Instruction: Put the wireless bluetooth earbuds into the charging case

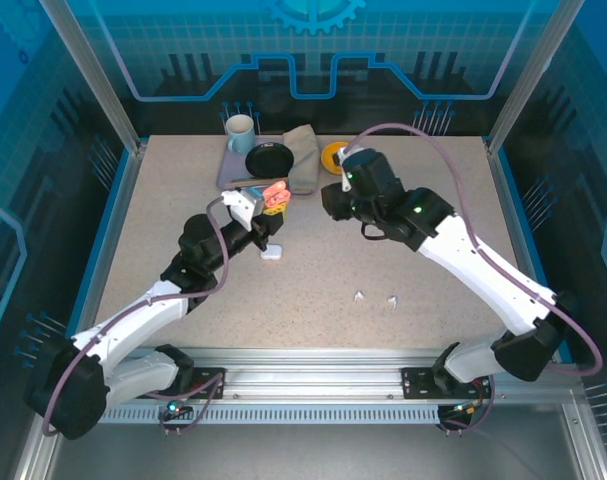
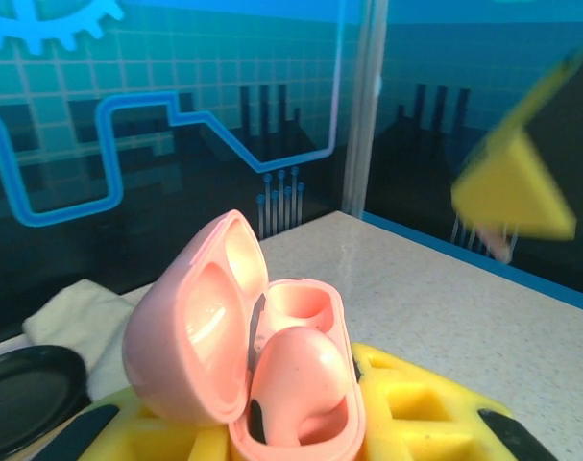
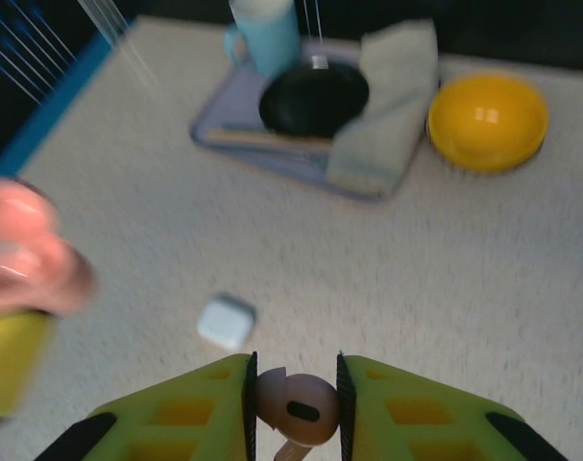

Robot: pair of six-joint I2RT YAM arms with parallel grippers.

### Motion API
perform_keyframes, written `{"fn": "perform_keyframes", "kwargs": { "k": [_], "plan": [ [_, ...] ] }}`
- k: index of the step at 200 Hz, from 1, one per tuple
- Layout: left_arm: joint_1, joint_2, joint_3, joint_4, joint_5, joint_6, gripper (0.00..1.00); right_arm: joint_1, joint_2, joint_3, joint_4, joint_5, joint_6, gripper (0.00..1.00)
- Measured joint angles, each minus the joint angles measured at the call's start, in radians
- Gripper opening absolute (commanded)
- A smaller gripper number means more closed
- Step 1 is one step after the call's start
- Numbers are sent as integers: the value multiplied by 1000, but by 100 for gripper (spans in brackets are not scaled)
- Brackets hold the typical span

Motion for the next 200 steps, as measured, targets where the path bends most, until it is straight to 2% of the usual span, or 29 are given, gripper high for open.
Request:
{"fn": "perform_keyframes", "kwargs": {
  "k": [81, 200],
  "plan": [
    [-59, 140, 127, -14, 74, 1, 0, -3, -17, 25, 193, -52, -135, 28],
    [-66, 148, 152, -20, 92, 3, 0, -3, -17, -78, 289, -140, -212, 27]
  ]
}}
